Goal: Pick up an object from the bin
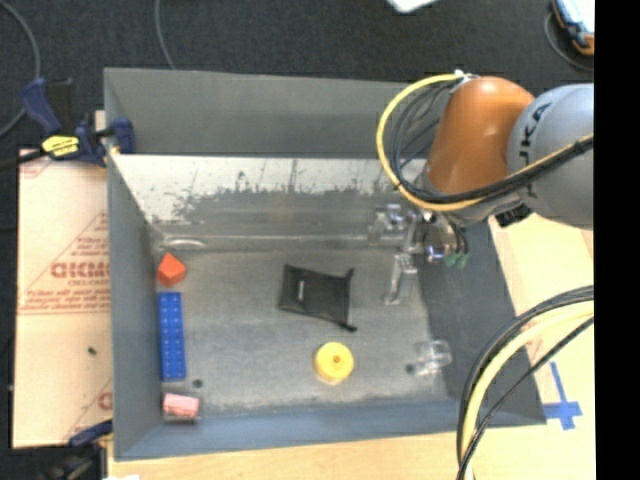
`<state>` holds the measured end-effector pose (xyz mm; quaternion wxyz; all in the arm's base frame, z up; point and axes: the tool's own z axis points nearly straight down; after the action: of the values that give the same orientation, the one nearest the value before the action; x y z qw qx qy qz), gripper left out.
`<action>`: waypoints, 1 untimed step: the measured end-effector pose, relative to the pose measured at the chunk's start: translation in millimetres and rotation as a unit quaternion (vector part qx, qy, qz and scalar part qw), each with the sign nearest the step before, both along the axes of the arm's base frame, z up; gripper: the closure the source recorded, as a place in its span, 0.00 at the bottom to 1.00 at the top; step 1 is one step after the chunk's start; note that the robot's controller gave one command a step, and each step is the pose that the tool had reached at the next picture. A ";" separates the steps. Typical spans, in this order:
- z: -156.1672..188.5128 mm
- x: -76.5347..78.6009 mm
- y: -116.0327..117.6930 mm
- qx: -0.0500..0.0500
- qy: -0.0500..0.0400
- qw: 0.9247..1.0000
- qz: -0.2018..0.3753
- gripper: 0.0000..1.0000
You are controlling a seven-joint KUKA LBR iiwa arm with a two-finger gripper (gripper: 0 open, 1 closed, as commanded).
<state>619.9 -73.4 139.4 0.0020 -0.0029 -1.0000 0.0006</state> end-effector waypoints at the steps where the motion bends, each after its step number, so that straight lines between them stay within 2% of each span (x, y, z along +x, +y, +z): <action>1: 5.1 1.9 0.1 -0.001 -0.004 1.000 0.001 0.00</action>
Offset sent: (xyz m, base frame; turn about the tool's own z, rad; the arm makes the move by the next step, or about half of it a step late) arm 0.0092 0.0895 -0.0664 -0.4367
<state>621.8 -73.3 144.5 -0.0022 -0.0020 -1.0000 0.0011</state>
